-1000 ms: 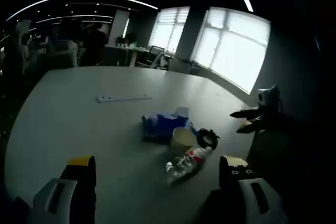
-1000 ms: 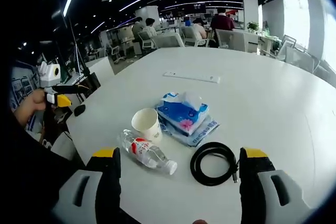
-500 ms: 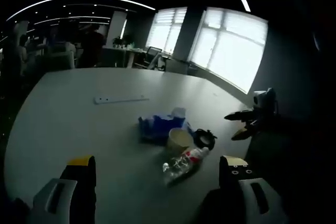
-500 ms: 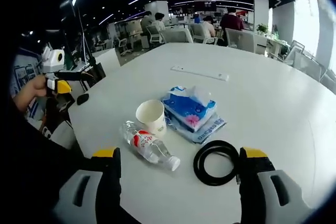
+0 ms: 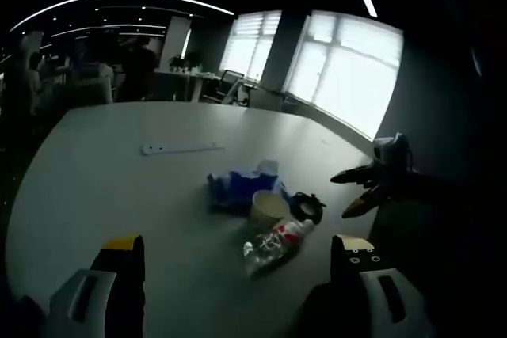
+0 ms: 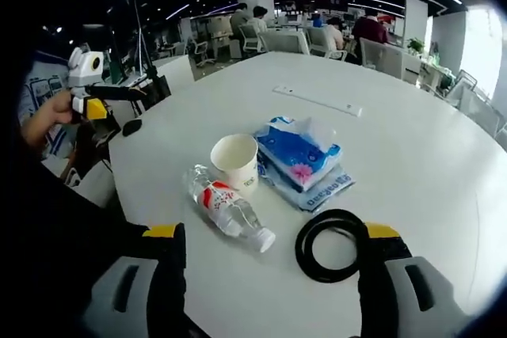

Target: Arrange the tabletop items into an orderly group along one side of the table until the central work area is clear of visible clutter.

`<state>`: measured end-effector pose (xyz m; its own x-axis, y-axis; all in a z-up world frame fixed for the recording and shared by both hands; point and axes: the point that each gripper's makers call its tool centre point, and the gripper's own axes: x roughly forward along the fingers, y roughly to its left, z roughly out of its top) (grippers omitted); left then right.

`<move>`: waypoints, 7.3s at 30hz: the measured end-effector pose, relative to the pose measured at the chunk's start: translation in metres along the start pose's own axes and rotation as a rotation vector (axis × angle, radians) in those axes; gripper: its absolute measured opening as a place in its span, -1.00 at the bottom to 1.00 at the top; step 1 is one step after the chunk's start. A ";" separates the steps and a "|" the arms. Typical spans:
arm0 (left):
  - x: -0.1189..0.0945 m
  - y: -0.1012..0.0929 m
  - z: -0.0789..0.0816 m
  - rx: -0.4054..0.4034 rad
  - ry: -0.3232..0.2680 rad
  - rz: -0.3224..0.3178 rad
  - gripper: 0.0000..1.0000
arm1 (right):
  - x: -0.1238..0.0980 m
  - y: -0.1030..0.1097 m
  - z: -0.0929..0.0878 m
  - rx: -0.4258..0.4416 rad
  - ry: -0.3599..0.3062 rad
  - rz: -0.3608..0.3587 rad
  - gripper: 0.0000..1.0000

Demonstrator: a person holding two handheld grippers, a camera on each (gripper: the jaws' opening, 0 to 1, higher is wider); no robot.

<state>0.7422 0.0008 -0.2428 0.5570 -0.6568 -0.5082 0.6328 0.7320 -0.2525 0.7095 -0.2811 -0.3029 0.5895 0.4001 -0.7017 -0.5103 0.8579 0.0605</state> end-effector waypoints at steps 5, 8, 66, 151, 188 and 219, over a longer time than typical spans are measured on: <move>0.000 -0.003 -0.003 0.000 0.008 -0.005 0.93 | 0.007 0.005 -0.003 -0.037 0.025 0.030 0.67; 0.001 -0.005 -0.004 0.004 0.012 -0.013 0.93 | 0.012 0.008 -0.004 -0.053 0.035 0.047 0.64; -0.004 -0.018 -0.031 0.041 0.080 -0.060 0.87 | 0.088 0.032 -0.058 -0.787 0.348 0.341 -0.56; 0.039 -0.071 -0.022 0.237 0.109 -0.259 0.72 | 0.042 0.082 0.043 -1.075 0.211 0.377 -0.65; 0.077 -0.108 -0.016 0.431 0.039 -0.418 0.30 | 0.046 0.158 0.091 -1.276 0.035 0.634 -0.64; 0.084 -0.067 -0.012 0.339 -0.002 -0.357 0.06 | 0.075 0.182 0.118 -1.213 0.019 0.745 -0.61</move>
<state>0.7401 -0.1014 -0.2784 0.2742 -0.8566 -0.4372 0.9236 0.3612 -0.1285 0.7346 -0.0567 -0.2603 -0.0539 0.6155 -0.7863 -0.9099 -0.3547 -0.2152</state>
